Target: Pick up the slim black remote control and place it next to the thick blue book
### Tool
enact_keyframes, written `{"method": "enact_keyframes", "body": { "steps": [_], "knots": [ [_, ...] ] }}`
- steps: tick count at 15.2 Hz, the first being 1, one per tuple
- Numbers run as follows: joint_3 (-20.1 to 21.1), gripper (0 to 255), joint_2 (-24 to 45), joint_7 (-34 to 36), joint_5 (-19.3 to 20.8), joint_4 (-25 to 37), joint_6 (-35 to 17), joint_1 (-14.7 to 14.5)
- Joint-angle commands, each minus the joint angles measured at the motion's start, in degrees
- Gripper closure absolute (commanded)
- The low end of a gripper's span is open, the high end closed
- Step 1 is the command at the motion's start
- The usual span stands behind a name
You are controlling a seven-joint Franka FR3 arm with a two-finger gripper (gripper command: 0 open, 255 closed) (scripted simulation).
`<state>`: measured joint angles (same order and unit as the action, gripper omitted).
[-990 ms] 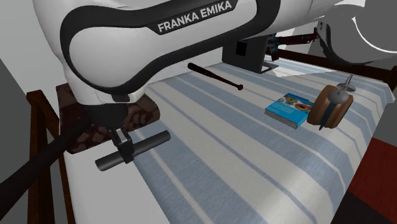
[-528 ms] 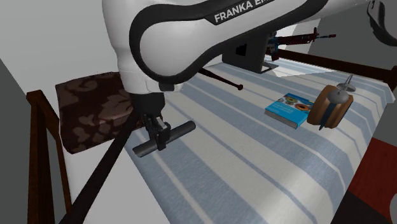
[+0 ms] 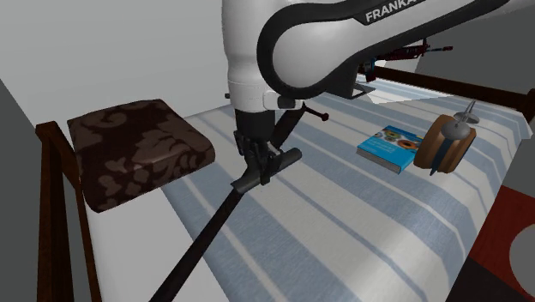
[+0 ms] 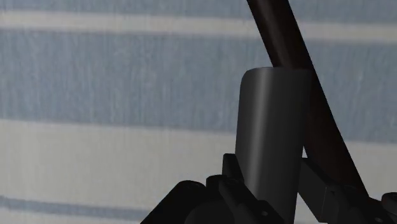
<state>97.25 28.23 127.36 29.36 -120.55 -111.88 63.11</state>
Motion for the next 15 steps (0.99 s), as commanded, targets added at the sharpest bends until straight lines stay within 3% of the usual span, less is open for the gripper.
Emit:
{"method": "enact_keyframes", "body": {
  "steps": [1,7,15],
  "knots": [
    [2.8,255,1.3,-1.4,1.2,-1.9,0.2,5.2],
    [9.6,255,7.1,-5.6,5.8,-6.7,2.4,19.6],
    [12.5,255,14.1,-13.4,11.4,-9.5,6.1,33.1]
  ]
}}
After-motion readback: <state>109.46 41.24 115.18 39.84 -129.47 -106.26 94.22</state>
